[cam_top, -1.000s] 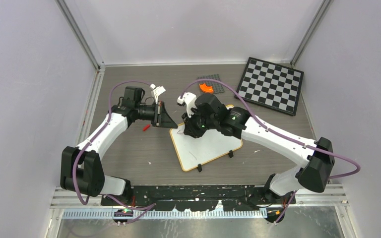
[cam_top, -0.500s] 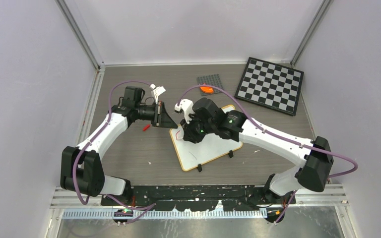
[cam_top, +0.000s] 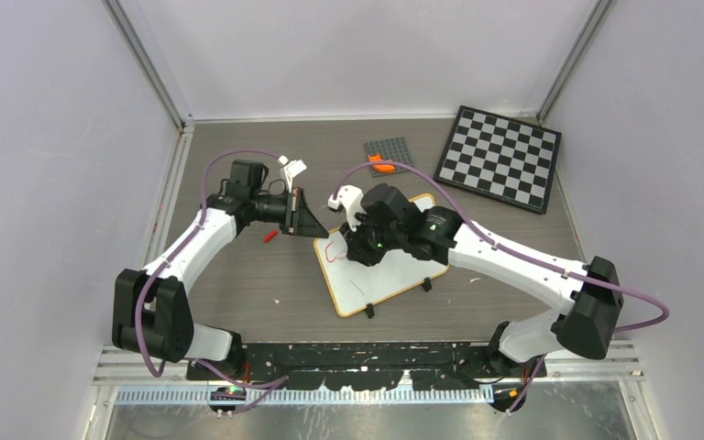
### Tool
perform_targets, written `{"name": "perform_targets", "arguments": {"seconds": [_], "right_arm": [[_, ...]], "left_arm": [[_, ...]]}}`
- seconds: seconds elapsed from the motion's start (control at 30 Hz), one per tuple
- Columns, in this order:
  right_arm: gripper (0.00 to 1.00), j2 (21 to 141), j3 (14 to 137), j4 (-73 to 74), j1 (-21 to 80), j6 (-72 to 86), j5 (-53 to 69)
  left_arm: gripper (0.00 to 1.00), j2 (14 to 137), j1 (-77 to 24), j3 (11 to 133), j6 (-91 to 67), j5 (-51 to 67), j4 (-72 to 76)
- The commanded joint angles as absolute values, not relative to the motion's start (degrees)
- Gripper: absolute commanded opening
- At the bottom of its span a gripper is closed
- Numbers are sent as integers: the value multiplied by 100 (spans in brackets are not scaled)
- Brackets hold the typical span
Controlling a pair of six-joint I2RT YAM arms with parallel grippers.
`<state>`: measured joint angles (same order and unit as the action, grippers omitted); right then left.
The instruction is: Write a sentence on the whiteboard
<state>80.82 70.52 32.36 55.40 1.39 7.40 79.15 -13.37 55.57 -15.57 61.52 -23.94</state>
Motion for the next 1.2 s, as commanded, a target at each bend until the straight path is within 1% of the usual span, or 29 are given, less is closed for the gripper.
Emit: {"name": "perform_targets", "arguments": {"seconds": [0.0, 0.17, 0.67, 1.17], "right_arm": [[0, 7756, 7180, 3286, 5513, 31, 521], [0, 7630, 7361, 3449, 5508, 34, 690], [0, 7858, 7462, 3170, 5507, 35, 191], [0, 8093, 7286, 3067, 5510, 30, 482]], "left_arm": [[0, 7965, -1310, 5605, -1542, 5924, -2421], [0, 7959, -1310, 5607, -1521, 5933, -2425], [0, 7965, -1310, 5590, -1514, 5972, -2400], [0, 7965, -1310, 5560, -1510, 5977, -2373]]}}
